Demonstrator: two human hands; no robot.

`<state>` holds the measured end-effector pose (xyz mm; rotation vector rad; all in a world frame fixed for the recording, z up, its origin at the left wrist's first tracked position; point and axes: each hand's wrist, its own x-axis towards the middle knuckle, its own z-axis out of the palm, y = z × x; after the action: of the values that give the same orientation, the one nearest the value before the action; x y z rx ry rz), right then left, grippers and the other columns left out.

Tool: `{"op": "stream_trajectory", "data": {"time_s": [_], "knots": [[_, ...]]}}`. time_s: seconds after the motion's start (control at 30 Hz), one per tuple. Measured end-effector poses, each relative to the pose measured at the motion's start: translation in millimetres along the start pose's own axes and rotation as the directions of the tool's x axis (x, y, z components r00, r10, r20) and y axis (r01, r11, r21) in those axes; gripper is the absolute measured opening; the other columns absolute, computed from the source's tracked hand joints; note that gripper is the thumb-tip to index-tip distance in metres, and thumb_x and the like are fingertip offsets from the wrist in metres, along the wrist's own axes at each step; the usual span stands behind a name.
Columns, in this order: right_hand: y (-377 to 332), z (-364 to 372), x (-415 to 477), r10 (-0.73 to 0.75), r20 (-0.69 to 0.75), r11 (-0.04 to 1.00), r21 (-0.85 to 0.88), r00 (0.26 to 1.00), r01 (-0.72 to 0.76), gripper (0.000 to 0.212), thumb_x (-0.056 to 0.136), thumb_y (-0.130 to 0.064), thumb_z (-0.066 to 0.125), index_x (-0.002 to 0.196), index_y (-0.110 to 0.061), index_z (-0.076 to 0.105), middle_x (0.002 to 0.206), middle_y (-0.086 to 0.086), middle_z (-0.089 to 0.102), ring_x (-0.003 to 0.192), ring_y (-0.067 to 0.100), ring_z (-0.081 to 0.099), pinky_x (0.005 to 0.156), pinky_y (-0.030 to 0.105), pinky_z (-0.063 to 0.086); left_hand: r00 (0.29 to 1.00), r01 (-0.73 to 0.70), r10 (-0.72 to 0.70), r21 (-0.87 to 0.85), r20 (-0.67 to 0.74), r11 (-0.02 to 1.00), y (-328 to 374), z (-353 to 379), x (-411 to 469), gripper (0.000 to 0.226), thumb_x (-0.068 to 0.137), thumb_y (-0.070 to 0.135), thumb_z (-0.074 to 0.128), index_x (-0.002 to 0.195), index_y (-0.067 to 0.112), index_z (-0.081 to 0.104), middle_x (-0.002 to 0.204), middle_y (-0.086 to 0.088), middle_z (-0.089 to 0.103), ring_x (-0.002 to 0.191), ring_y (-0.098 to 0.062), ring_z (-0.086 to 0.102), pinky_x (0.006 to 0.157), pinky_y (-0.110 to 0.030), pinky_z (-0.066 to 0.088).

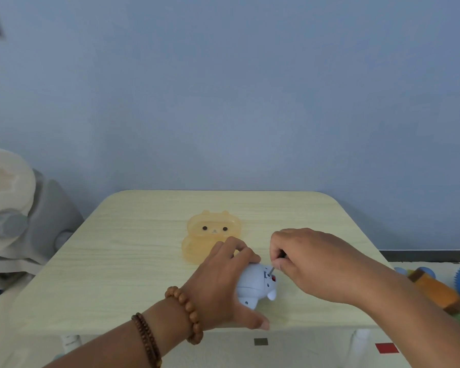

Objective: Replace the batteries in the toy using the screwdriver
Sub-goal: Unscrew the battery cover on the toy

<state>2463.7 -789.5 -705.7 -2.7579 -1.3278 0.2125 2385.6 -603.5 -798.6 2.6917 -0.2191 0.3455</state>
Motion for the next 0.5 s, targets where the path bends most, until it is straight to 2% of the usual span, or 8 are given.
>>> {"op": "stream_trajectory", "data": {"time_s": [0.1, 0.23, 0.3, 0.37, 0.43, 0.5], "knots": [[1, -2, 4, 0.008, -0.046, 0.999, -0.041, 0.999, -0.01, 0.018, 0.099, -0.036, 0.05, 0.083, -0.031, 0.057, 0.088, -0.015, 0.059, 0.084, 0.008, 0.058, 0.067, 0.026, 0.044, 1.0, -0.019, 0.018, 0.031, 0.006, 0.999, 1, 0, 1, 0.096, 0.051, 0.072, 0.079, 0.13, 0.029, 0.046, 0.126, 0.015, 0.032, 0.112, -0.009, 0.038, 0.09, -0.025, 0.048], [-4, 4, 7, 0.037, -0.055, 0.979, -0.198, 0.998, -0.047, 0.046, 0.102, -0.056, 0.036, 0.082, -0.019, 0.055, 0.091, -0.003, 0.061, 0.084, 0.023, 0.062, 0.067, 0.036, 0.045, 1.0, -0.019, 0.019, 0.021, -0.001, 1.0, -1, 0, 0, 0.093, 0.051, 0.072, 0.079, 0.127, 0.031, 0.045, 0.124, 0.016, 0.032, 0.109, -0.008, 0.038, 0.086, -0.022, 0.048], [-2, 5, 2, 0.055, -0.047, 0.989, -0.131, 0.997, -0.061, 0.041, 0.102, -0.055, 0.035, 0.091, -0.022, 0.055, 0.091, -0.007, 0.06, 0.085, 0.02, 0.061, 0.071, 0.037, 0.048, 1.0, -0.02, 0.02, 0.015, -0.005, 1.0, -1, 0, -1, 0.094, 0.051, 0.072, 0.079, 0.128, 0.031, 0.045, 0.124, 0.016, 0.032, 0.11, -0.008, 0.038, 0.087, -0.022, 0.048], [3, 3, -3, 0.078, 0.002, 0.997, -0.006, 0.997, -0.078, 0.022, 0.102, -0.047, 0.039, 0.103, -0.028, 0.05, 0.088, -0.012, 0.056, 0.081, 0.012, 0.057, 0.069, 0.031, 0.046, 1.0, -0.014, 0.014, 0.008, -0.007, 1.0, -1, 0, -1, 0.096, 0.051, 0.073, 0.079, 0.131, 0.03, 0.045, 0.125, 0.016, 0.031, 0.111, -0.008, 0.038, 0.089, -0.023, 0.049], [3, 1, -5, 0.081, 0.017, 0.995, 0.053, 0.997, -0.082, 0.011, 0.103, -0.04, 0.04, 0.1, -0.03, 0.044, 0.087, -0.011, 0.055, 0.077, 0.01, 0.055, 0.065, 0.028, 0.042, 1.0, -0.011, 0.011, 0.004, -0.01, 1.0, 0, 0, -2, 0.097, 0.051, 0.073, 0.079, 0.131, 0.03, 0.045, 0.126, 0.016, 0.032, 0.112, -0.007, 0.039, 0.089, -0.024, 0.049], [1, 1, -4, 0.08, -0.005, 0.996, 0.03, 0.997, -0.08, 0.017, 0.104, -0.042, 0.04, 0.095, -0.028, 0.044, 0.091, -0.008, 0.059, 0.081, 0.015, 0.059, 0.067, 0.031, 0.045, 1.0, -0.009, 0.009, 0.0, -0.008, 1.0, -1, 0, -2, 0.097, 0.05, 0.072, 0.079, 0.131, 0.031, 0.045, 0.125, 0.017, 0.031, 0.111, -0.007, 0.038, 0.089, -0.023, 0.048]]}}
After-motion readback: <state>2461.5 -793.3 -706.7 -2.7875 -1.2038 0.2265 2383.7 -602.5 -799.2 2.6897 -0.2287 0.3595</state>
